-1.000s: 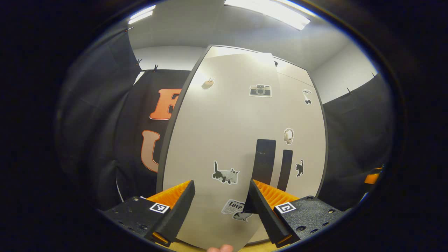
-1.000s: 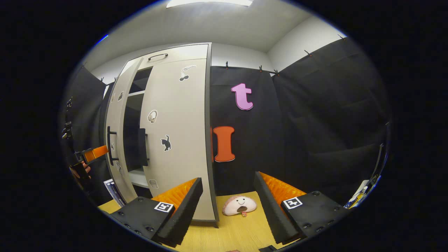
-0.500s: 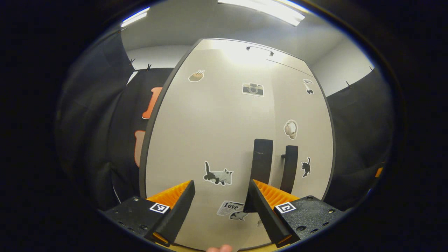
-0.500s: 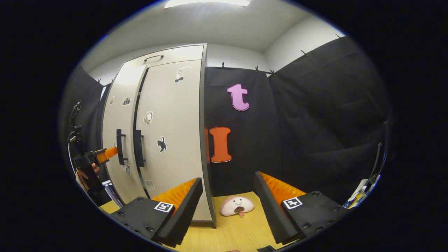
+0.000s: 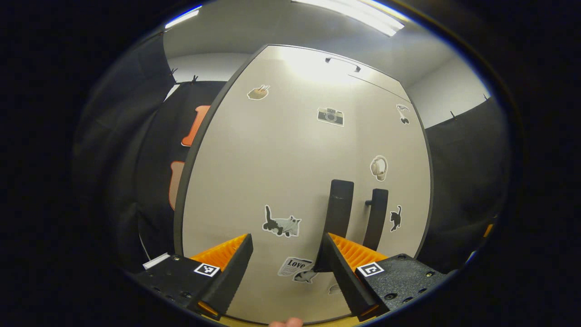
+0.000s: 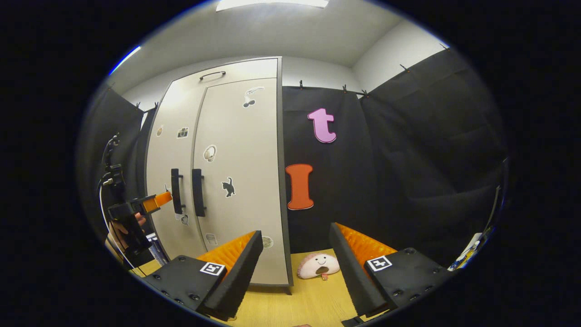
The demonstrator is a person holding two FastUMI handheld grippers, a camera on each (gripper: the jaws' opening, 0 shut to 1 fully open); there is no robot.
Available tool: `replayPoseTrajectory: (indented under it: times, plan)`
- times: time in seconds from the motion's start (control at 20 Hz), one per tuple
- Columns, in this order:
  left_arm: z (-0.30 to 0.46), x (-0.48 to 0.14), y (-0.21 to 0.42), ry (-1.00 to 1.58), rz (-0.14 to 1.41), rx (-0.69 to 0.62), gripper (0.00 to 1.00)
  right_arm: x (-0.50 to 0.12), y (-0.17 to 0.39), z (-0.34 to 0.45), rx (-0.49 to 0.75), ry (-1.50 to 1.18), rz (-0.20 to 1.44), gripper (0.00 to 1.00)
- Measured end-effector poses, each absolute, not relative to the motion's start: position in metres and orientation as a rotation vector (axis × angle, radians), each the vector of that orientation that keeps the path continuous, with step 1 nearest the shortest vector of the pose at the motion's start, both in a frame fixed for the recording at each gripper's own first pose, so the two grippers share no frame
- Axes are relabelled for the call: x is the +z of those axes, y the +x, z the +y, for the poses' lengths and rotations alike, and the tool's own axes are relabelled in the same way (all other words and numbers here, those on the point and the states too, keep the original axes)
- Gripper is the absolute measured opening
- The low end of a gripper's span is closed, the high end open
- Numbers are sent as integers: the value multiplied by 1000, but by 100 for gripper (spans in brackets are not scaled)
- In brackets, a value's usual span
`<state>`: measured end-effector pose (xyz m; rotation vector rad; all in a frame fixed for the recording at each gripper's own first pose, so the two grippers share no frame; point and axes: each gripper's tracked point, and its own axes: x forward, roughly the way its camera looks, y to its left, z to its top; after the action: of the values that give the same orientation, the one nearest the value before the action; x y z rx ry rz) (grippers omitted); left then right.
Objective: Grasp the bottle in the cabinet with the left hand and place it on the coaster, then close the right door with the right hand and the left door with the left hand.
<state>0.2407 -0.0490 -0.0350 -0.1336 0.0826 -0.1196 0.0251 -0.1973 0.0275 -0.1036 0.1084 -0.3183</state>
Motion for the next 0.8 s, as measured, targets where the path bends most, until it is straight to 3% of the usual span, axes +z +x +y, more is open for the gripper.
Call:
replayPoseTrajectory:
  times: [0.8]
  plan:
    - [-31, -2, 127, -118, 64, -77, 95, 21, 39, -162, -196, -75, 85, 97]
